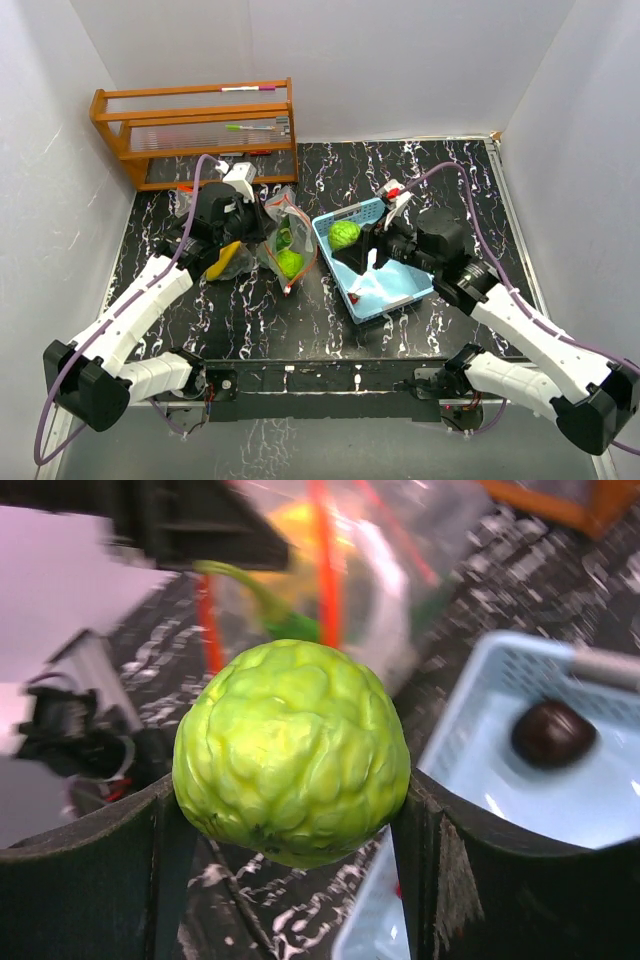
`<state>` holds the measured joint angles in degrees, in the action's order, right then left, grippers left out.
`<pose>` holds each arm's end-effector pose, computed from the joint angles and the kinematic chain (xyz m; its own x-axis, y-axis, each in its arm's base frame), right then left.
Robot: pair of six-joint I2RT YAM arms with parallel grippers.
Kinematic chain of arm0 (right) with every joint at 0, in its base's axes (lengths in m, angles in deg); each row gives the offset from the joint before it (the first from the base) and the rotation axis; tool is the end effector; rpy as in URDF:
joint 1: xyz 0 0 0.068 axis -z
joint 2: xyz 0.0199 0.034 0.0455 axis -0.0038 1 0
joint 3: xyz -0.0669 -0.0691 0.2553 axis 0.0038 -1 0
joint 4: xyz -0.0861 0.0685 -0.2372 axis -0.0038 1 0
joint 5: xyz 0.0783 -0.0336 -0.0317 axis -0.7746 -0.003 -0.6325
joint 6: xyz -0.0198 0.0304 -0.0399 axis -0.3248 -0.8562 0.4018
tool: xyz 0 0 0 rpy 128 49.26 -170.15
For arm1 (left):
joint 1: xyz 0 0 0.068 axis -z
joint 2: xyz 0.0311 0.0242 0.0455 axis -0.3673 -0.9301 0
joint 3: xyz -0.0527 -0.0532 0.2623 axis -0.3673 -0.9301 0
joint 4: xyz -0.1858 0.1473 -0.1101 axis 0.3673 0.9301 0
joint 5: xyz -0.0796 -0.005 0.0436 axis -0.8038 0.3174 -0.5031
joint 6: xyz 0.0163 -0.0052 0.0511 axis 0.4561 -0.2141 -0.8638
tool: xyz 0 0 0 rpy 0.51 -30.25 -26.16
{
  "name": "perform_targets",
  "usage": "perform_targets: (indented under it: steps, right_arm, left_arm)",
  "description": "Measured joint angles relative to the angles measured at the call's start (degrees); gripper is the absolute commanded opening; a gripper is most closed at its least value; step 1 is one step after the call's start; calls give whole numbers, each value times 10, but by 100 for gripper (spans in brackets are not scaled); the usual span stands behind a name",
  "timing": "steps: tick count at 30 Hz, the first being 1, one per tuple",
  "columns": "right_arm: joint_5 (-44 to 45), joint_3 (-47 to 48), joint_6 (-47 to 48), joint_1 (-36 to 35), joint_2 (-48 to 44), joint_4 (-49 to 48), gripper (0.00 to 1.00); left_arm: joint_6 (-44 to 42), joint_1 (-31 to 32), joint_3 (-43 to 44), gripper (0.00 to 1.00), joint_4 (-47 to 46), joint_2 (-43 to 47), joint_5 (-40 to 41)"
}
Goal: Place the food in the zip-top bag and seal the zipper
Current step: Place the fake vegetable in the zipper food storage bag.
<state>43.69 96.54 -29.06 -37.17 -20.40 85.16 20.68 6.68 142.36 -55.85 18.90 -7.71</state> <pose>0.1699 0.1415 0.3251 -0.4747 -0.0093 -0.8801 -0.6726 0.6487 0.3559 0.2259 -0.1255 0.3413 -0.5400 -0.1812 -0.8219 0.3617 0.8318 -0.4210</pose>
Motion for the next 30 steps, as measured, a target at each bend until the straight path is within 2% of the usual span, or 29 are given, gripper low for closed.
perform_targets:
  steps: [5,12,18,30]
  right_arm:
    - [-118,0,3,-17,-5,-84,45]
    - [-134,2,-1,-85,105,-138,45]
    - [-44,33,-19,-96,203,-159,45]
    - [174,160,-28,-97,349,-151,47]
  left_arm:
    - [0,0,0,0,-7,-7,-5]
    - [5,0,-1,0,-7,-7,-10]
    - [10,0,-2,0,-11,-7,-21]
    - [38,-10,-35,0,-47,-2,-67]
